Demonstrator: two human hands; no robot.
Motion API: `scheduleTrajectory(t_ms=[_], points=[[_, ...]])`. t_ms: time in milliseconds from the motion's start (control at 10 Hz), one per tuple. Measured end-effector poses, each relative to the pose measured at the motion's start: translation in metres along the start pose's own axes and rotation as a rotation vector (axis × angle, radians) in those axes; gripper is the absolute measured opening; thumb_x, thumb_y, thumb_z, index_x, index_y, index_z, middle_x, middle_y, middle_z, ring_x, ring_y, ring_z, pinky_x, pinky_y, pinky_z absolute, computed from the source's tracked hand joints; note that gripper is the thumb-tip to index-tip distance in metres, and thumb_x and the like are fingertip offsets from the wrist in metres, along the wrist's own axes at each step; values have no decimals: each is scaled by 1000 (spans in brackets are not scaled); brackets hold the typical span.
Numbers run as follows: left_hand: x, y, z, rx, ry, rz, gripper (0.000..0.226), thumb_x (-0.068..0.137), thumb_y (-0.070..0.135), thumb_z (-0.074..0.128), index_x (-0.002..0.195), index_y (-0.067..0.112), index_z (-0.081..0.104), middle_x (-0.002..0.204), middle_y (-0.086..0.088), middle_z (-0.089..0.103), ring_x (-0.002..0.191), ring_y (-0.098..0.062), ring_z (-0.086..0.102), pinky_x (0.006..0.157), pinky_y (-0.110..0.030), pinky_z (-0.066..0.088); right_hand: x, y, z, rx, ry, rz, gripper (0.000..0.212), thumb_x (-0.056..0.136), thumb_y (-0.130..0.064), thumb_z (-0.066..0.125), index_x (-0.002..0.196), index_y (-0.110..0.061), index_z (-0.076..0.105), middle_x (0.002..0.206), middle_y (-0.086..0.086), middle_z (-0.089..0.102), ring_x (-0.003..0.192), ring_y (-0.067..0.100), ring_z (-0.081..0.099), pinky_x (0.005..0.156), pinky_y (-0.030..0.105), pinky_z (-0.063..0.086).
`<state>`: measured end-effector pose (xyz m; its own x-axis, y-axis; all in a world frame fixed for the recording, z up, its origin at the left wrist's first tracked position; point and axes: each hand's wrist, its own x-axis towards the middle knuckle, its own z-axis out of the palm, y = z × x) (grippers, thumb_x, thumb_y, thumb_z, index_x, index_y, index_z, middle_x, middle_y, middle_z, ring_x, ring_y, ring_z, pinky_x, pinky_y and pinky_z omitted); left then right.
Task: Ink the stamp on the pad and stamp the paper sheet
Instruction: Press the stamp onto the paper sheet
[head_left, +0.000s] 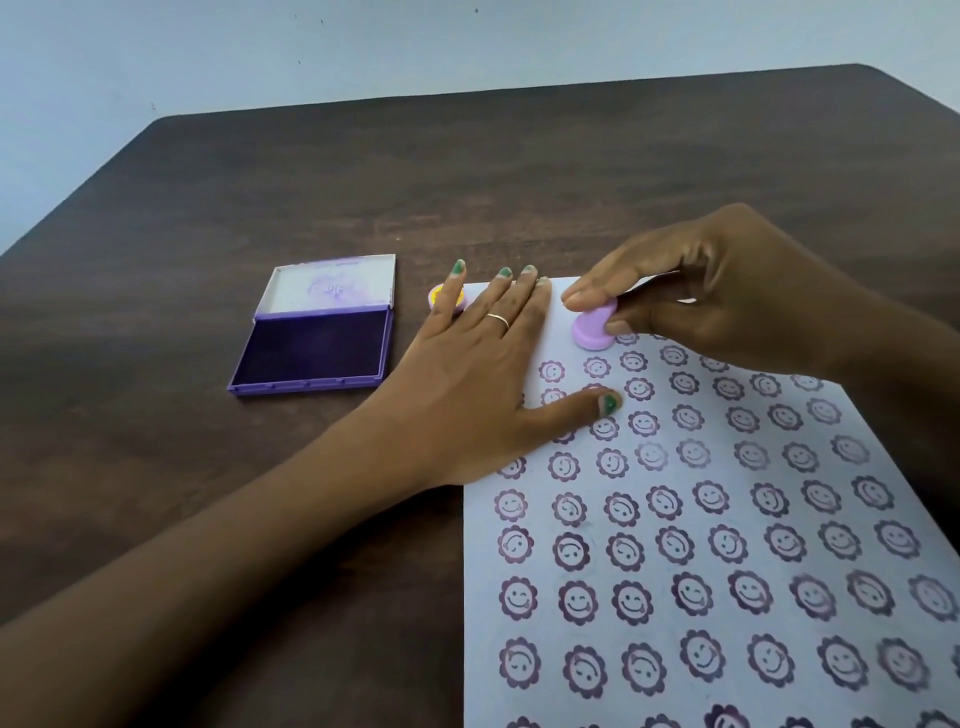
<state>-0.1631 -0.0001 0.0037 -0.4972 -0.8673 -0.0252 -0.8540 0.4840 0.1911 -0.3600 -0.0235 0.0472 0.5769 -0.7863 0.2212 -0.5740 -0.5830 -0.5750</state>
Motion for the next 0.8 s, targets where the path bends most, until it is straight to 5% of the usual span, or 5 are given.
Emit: scheduleTrajectory(t_ms=[300, 800], points=[[0, 1, -1, -60, -36, -5, 102, 69, 80, 13, 148, 20, -10, 159, 4, -11, 143, -5, -15, 111, -26, -18, 1, -3, 3, -1, -3, 54, 31, 71, -14, 72, 101, -23, 66, 98, -14, 65, 93, -5, 63, 82, 6, 48], [-1, 3, 0, -37, -37, -9, 102, 68, 80, 11, 148, 19, -10, 159, 3, -11, 144, -7, -15, 111, -26, -19, 4, -9, 5, 0, 36, 118, 27, 68, -10, 76, 90, -25, 70, 88, -11, 69, 84, 1, 66, 80, 11, 51]])
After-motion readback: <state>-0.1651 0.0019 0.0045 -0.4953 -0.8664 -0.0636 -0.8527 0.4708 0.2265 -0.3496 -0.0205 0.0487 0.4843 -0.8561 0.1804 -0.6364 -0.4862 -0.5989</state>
